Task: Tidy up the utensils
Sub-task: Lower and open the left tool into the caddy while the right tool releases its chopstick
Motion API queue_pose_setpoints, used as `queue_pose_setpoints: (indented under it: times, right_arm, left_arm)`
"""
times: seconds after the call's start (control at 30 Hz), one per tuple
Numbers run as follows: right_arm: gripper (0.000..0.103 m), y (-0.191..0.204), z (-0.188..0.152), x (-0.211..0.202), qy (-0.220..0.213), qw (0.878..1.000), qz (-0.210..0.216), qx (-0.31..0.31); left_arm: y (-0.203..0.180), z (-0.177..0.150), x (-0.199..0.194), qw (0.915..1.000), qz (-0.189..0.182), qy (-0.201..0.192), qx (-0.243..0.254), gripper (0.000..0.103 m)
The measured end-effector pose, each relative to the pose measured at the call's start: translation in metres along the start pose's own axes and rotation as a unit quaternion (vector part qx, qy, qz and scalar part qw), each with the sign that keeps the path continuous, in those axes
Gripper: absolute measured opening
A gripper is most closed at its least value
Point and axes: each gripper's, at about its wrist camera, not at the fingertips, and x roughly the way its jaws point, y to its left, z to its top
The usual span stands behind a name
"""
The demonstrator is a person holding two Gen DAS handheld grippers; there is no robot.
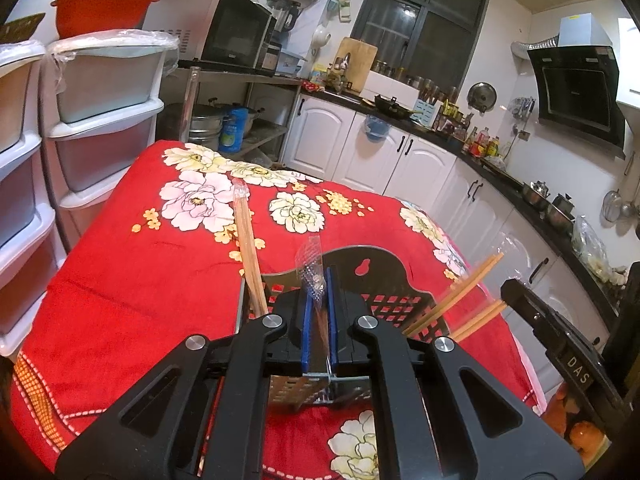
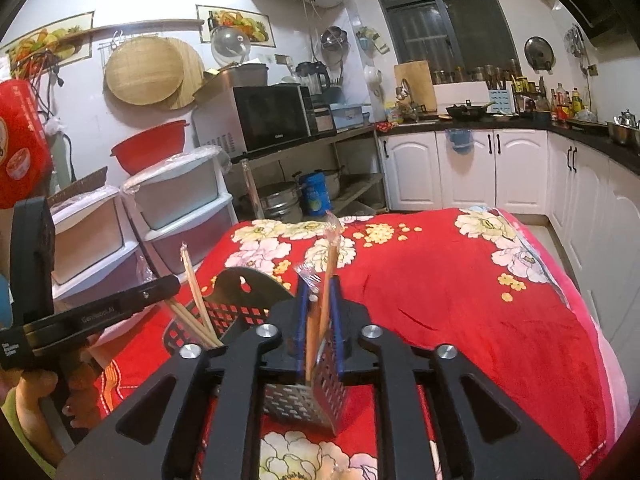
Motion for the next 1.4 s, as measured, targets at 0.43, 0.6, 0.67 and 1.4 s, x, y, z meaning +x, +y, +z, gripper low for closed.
queue_pose_setpoints:
  times: [0.43,0.6,0.67,1.4]
  right_arm:
    - [0.027,0.000,-0.009,-0.004,0.017,1.000,-0.002,-0.004]
    - [0.030,0.001,-0.010,-0.006,0.018,1.000,-0.002,-0.004]
    - [0.031,0.001,-0.010,-0.006,0.018,1.000,-0.001,-0.004]
    - [0.049,-0.001,-0.038,-0.029,0.027,1.000,-0.006,-0.011]
  left_arm:
    - [0.011,-0.021,-0.014,1.0000,-0.001,0.001,-0.009,0.034]
    - [0.010,-0.020,-0.018,1.0000,0.000,-0.002,-0.008,0.047]
    - [0.010,-0.021,-0.020,1.0000,0.000,-0.002,-0.008,0.050]
    - [0.017,-0.056,-0.059,0.9997,0.004,-0.002,-0.022,0.091]
